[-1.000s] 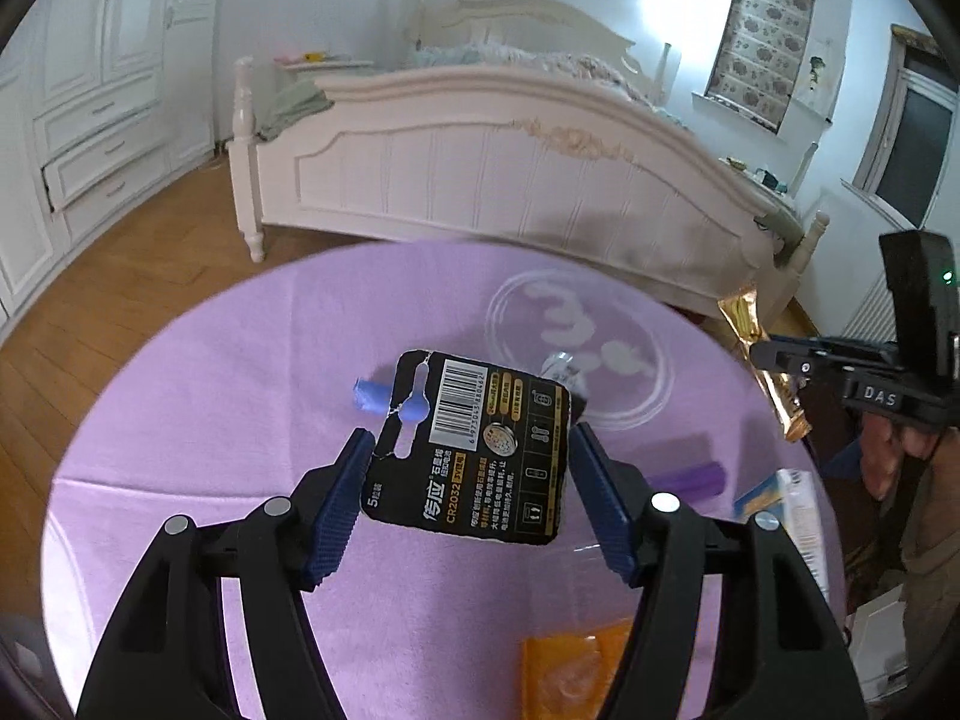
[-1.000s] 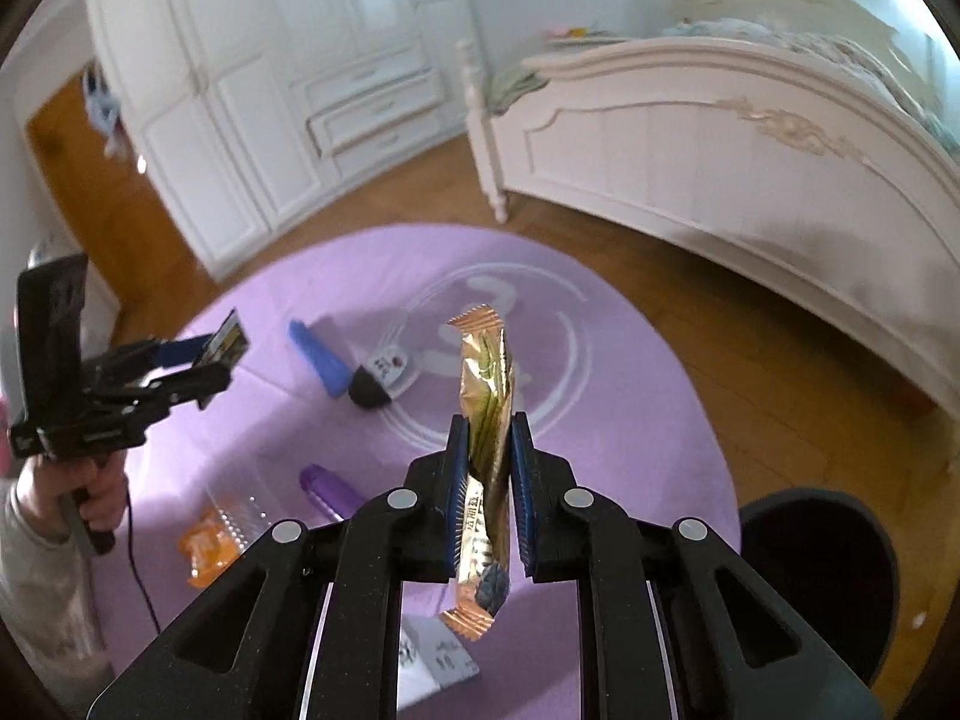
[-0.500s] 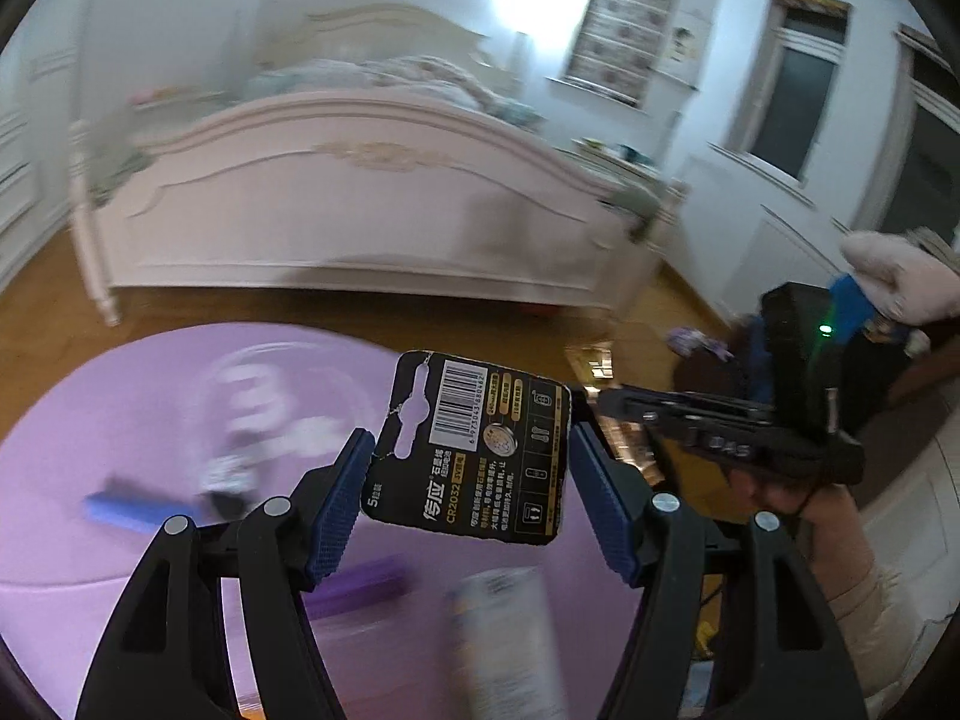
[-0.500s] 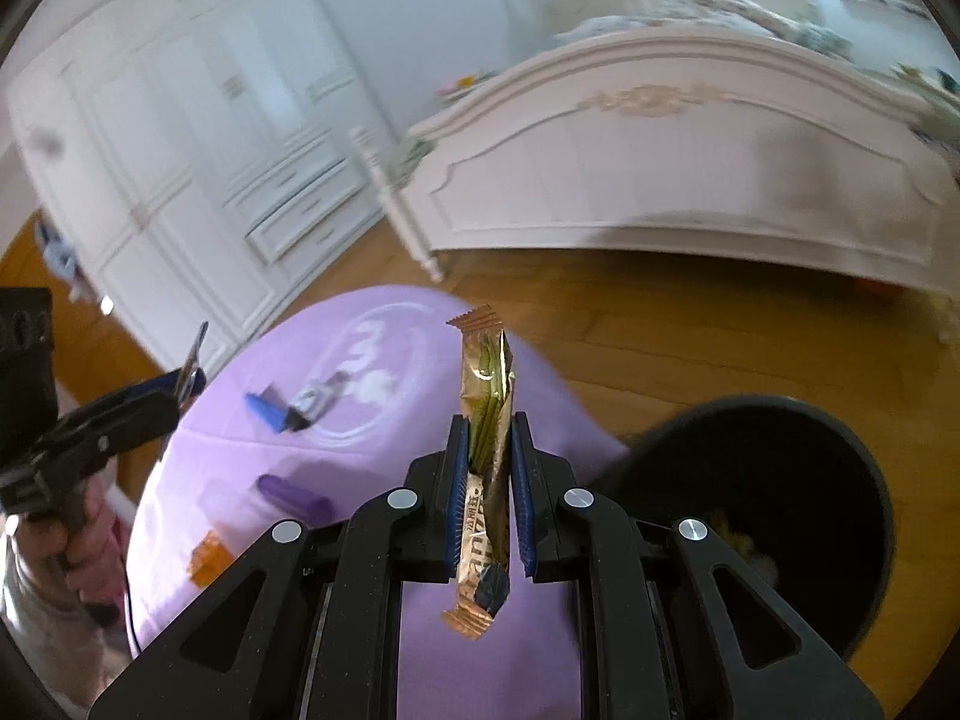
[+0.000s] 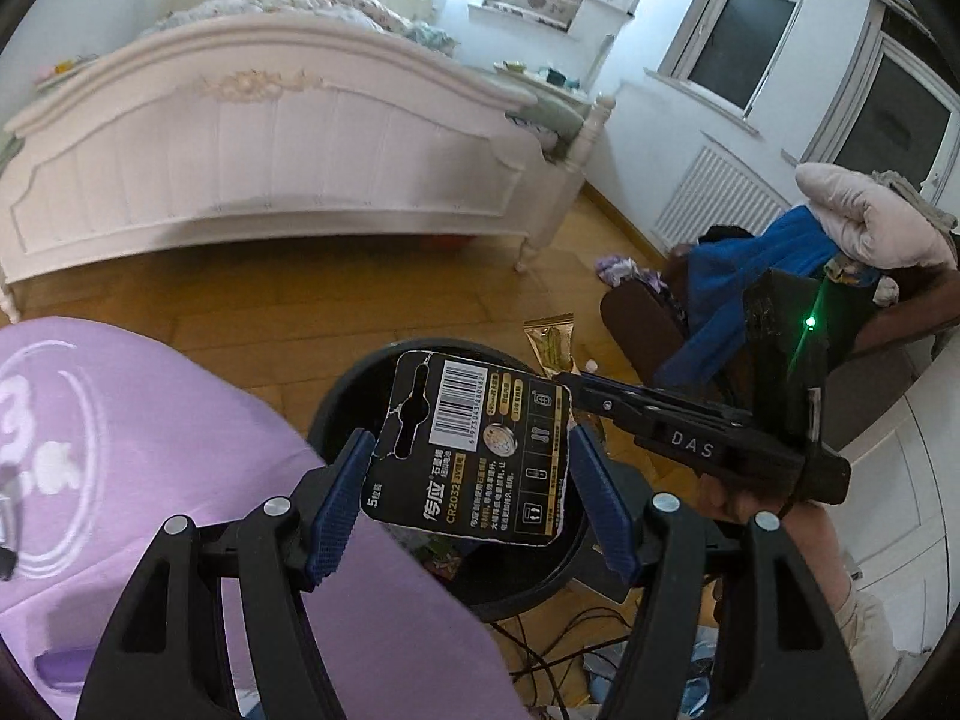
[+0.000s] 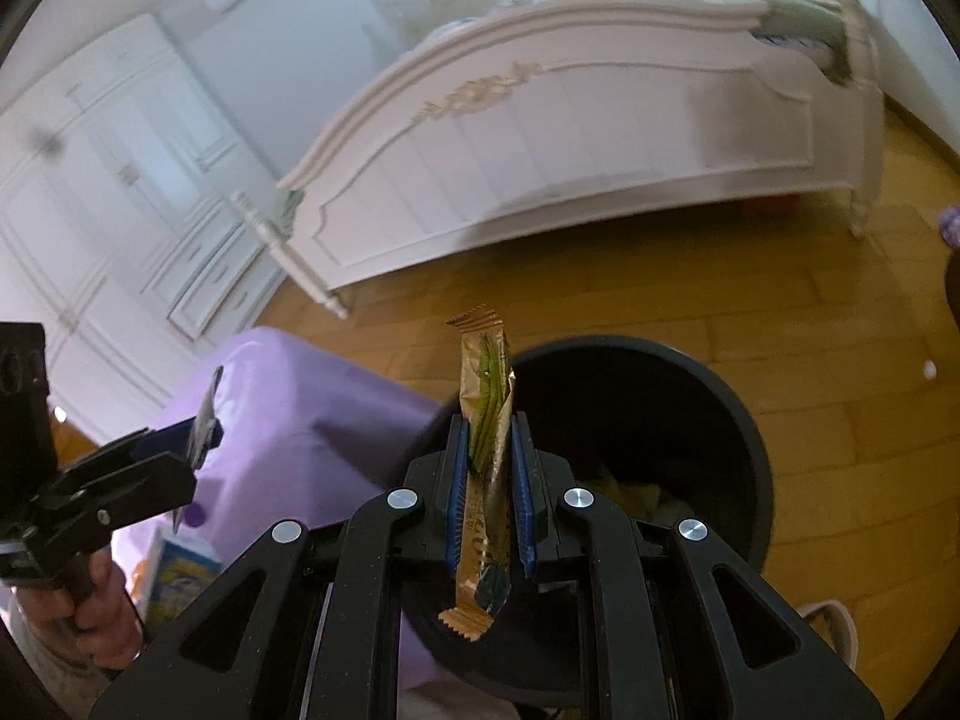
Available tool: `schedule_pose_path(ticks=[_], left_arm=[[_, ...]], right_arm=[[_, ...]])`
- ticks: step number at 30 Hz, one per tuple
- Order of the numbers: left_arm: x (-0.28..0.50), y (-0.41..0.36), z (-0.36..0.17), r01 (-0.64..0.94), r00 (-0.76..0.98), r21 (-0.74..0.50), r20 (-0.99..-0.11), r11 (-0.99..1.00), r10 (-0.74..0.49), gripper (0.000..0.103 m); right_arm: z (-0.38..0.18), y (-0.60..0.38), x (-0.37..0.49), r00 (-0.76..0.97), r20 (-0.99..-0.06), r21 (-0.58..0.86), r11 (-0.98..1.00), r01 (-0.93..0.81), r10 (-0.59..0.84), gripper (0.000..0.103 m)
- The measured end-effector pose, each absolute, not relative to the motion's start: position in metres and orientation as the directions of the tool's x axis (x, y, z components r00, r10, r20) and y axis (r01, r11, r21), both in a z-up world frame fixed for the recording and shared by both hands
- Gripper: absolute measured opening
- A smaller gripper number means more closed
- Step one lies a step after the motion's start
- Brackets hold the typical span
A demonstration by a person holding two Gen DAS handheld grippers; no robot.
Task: Collect trash
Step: 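Drop the battery card into the bin while the right tool drops the gold wrapper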
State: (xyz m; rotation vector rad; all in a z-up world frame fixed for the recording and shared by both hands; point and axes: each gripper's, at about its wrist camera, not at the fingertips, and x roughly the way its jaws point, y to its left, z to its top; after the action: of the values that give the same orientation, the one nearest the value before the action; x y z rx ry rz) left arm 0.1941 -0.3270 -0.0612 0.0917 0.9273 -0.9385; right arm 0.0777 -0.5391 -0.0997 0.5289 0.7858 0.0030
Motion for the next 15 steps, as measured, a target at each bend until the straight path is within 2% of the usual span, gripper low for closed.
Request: schedule_pose_path(ticks=[10, 12, 14, 15], left_arm=[[0.192, -0.351, -0.082, 0.719, 0.211, -0.309, -0.757, 0.622, -0.619, 0.068], [0.194, -0.355, -0.085, 0.718, 0.202, -0.31, -0.764, 0.623, -0.613, 0.068], [0.196, -0.358, -0.085, 0.717, 0.194, -0.309, -0.773, 0.625, -0.604, 0.075], [0.196, -0.359, -0.084, 0.715, 0.199, -0.306, -0.772, 0.628, -0.603, 0.081]], right_arm=[[-0.139, -0.559, 0.078, 0.694, -0.695, 0.482, 0.838, 0.256, 0.188, 0.015], [-0.142, -0.562, 0.077, 0.692, -0.696, 0.492, 0.829, 0.265, 0.192, 0.027], [-0.144, -0.565, 0.077, 0.694, -0.696, 0.495, 0.824, 0.276, 0.186, 0.057], [-0.144, -0.566, 0.075, 0.699, -0.691, 0.499, 0.821, 0.276, 0.185, 0.061]])
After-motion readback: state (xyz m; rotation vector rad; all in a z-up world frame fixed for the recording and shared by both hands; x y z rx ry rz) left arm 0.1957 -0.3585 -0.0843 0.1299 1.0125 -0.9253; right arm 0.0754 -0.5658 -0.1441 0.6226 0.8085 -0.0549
